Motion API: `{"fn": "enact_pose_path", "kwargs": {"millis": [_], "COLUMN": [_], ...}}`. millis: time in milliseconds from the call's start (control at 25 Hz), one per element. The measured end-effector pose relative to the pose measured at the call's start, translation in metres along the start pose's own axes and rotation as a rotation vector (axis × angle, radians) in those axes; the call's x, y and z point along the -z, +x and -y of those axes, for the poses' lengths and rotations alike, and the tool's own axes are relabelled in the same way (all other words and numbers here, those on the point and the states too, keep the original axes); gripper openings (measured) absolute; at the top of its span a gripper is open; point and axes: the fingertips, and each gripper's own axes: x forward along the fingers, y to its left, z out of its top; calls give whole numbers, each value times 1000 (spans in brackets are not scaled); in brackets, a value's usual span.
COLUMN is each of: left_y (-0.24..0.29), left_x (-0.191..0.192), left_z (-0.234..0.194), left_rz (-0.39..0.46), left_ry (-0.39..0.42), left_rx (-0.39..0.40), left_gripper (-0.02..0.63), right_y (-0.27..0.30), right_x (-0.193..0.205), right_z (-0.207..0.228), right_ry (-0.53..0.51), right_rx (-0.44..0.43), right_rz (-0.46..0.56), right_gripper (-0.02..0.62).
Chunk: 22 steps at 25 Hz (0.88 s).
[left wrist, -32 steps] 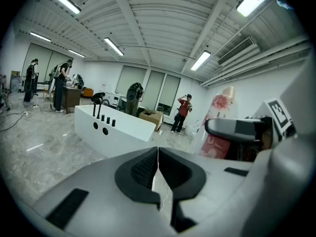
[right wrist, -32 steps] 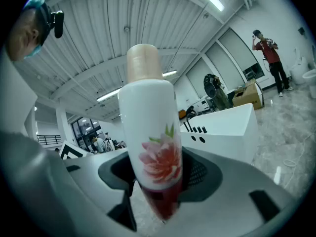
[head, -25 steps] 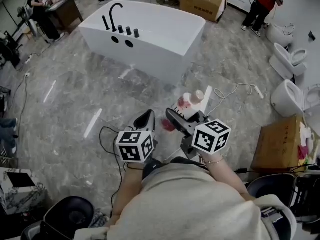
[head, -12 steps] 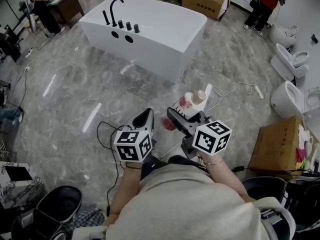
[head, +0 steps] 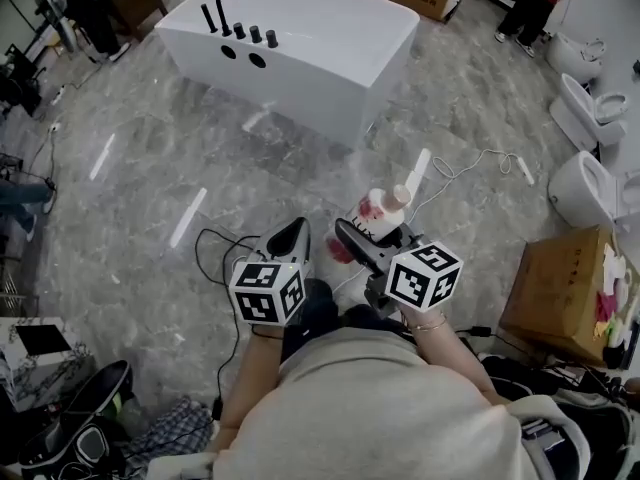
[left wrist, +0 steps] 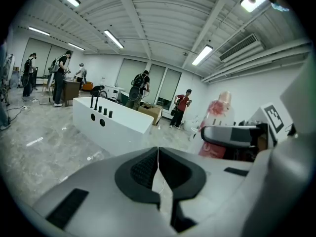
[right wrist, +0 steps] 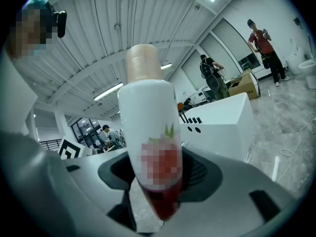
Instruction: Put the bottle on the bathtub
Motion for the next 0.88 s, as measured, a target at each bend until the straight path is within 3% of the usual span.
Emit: {"fn": "enact_pose_path", "kwargs": {"millis": [320, 680, 880], "left_y": [47, 120, 151], "left_x": [-30, -129, -179], "left_z": [-46, -147, -206], "left_rz": [-23, -10, 22], "left_ry": [10, 43, 52], "left_rx": [8, 52, 69], "left_gripper": [9, 9, 9], "right_y": [47, 170, 245], "right_x": [-36, -113, -148], "right_z": [41, 76, 79], "right_ry": [9, 0, -22], "right_rx": [53, 98, 80], "right_rz": [30, 82, 98], "right_gripper": [239, 239, 239]}}
